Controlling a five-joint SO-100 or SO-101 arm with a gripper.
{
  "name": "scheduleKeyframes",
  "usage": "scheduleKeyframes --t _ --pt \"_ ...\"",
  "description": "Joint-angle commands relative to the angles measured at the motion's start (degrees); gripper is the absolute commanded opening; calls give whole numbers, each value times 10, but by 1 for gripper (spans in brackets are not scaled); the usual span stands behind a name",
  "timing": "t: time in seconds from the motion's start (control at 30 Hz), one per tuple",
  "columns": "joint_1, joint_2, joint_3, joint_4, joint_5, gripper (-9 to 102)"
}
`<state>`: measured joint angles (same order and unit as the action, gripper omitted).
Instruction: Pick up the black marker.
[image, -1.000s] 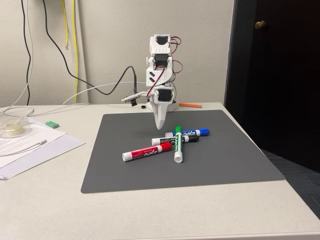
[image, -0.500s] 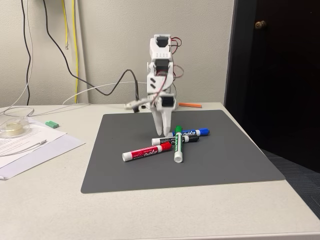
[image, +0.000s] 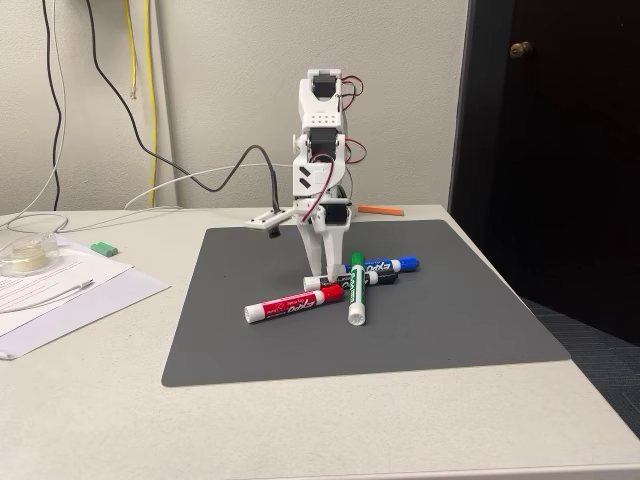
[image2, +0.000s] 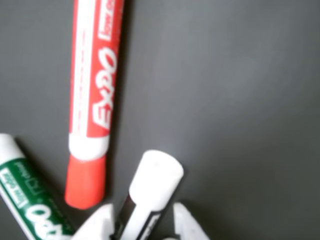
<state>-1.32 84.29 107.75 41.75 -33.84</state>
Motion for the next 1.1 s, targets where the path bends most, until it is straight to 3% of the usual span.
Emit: scheduleKeyframes --t 0.0,0.33,0.53,1.07 --pt "4 -5 -22 -12 -11 18" --pt "8 -22 -21 -25 -15 16" --pt "9 -18 -19 -25 -11 4" --pt "8 -16 -18 -25 -11 1"
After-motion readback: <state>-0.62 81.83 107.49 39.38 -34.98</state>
